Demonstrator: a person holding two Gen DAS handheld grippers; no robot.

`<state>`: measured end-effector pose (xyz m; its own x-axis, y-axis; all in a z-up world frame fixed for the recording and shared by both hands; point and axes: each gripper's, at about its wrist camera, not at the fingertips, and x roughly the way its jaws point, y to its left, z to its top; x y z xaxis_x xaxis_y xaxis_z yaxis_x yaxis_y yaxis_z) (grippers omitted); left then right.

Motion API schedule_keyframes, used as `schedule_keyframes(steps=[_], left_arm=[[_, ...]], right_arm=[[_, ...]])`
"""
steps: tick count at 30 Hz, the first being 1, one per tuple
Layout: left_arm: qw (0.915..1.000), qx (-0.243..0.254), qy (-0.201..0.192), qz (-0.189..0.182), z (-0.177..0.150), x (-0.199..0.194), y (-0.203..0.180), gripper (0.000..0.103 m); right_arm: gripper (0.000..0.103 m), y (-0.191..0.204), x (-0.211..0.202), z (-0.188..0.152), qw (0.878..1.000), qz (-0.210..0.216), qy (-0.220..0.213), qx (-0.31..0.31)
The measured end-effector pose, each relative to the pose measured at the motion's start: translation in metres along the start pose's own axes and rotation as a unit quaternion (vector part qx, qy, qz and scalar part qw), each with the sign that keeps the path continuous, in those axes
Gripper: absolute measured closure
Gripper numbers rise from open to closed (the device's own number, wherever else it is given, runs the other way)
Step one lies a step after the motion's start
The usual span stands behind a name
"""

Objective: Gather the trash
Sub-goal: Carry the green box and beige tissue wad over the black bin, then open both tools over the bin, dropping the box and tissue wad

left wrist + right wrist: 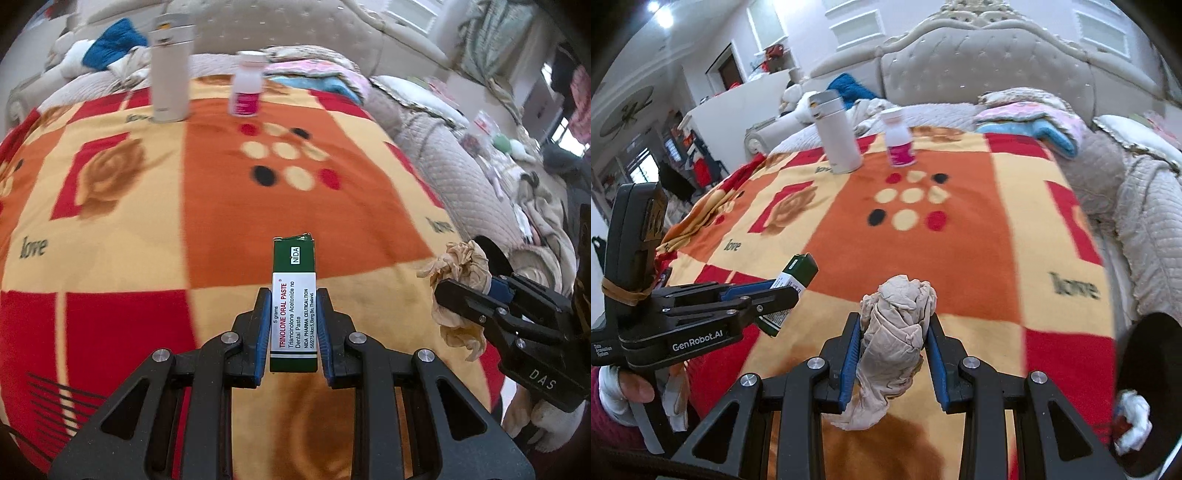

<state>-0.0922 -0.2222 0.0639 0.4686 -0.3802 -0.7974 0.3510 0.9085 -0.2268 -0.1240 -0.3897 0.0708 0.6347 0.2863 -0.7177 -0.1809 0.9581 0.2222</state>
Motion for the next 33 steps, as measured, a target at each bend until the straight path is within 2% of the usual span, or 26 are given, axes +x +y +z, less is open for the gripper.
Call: schedule_keyframes(steps=[6, 14, 24, 33], left_arm=[[0.9989, 0.034, 0.01, -0.031, 0.001, 0.011, -0.053, 0.082], [0.9934, 0.082, 0.028, -0.075, 0.001, 0.033, -0.126, 0.082], [0.984, 0.123, 0.038, -0.123, 0.016, 0.055, -0.199, 0.082], [0.977, 0.146, 0.052, -0.147, 0.022, 0.081, -0.249, 0.082]], right_arm=[[0.07, -0.044, -0.031, -0.02, 0.999, -0.033, -0.012, 0.037], [0.07, -0.102, -0.065, -0.048, 0.992, -0.081, -0.02, 0.093], [0.07, -0.183, -0.111, -0.07, 0.974, -0.155, -0.041, 0.162], [0.07, -0.216, -0.116, -0.088, 0.966, -0.161, -0.037, 0.199]])
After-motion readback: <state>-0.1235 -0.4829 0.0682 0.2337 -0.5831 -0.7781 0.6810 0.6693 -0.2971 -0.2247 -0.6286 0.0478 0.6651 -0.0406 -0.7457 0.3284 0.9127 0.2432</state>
